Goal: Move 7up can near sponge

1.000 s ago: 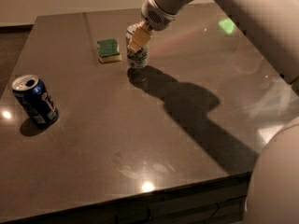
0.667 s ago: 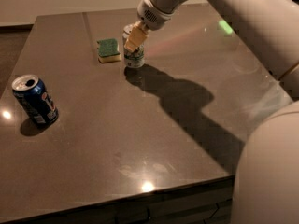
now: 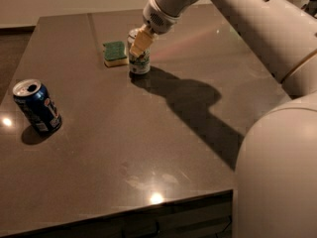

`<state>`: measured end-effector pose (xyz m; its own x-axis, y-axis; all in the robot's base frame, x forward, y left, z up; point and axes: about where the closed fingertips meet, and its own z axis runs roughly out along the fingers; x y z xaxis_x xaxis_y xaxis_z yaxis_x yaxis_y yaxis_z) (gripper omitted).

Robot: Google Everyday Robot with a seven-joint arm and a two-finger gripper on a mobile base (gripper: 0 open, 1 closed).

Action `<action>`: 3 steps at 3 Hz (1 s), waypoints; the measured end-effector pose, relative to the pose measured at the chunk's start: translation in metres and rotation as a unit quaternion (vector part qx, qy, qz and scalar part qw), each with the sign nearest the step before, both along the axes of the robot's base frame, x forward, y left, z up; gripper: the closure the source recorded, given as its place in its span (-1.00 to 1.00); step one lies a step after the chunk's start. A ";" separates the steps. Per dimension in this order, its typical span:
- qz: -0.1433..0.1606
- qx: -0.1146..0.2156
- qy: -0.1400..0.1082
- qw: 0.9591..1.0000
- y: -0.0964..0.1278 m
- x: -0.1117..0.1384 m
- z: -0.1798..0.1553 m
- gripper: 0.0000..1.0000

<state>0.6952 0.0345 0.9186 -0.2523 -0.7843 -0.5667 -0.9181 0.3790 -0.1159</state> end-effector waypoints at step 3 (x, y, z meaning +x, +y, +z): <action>0.003 -0.001 0.003 1.000 0.004 0.000 -0.004 -1.00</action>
Offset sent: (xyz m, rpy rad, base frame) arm 0.0002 0.0017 -0.0020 -0.0002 0.0034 0.0028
